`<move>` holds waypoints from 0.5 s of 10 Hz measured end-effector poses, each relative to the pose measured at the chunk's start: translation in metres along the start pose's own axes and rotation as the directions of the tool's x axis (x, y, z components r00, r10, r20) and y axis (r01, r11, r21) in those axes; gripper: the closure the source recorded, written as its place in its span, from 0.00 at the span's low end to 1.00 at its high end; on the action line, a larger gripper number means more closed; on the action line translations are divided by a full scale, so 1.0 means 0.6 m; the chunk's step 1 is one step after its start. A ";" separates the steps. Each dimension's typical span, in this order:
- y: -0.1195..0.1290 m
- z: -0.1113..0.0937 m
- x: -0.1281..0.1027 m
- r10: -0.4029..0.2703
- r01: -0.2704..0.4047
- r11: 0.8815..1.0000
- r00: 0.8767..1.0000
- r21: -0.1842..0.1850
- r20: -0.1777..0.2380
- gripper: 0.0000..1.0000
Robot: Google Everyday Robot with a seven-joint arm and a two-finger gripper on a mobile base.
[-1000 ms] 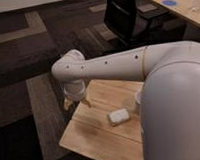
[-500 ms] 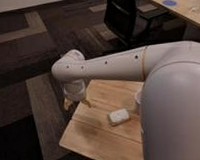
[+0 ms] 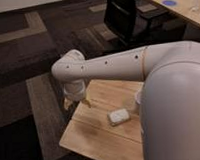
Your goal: Knock the eraser over
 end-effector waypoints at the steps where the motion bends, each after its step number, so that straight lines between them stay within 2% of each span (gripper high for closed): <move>1: 0.000 0.000 0.000 0.000 0.000 1.000 1.000 0.000 0.000 0.35; 5: -0.009 0.003 0.009 0.013 -0.013 1.000 1.000 0.000 -0.005 0.35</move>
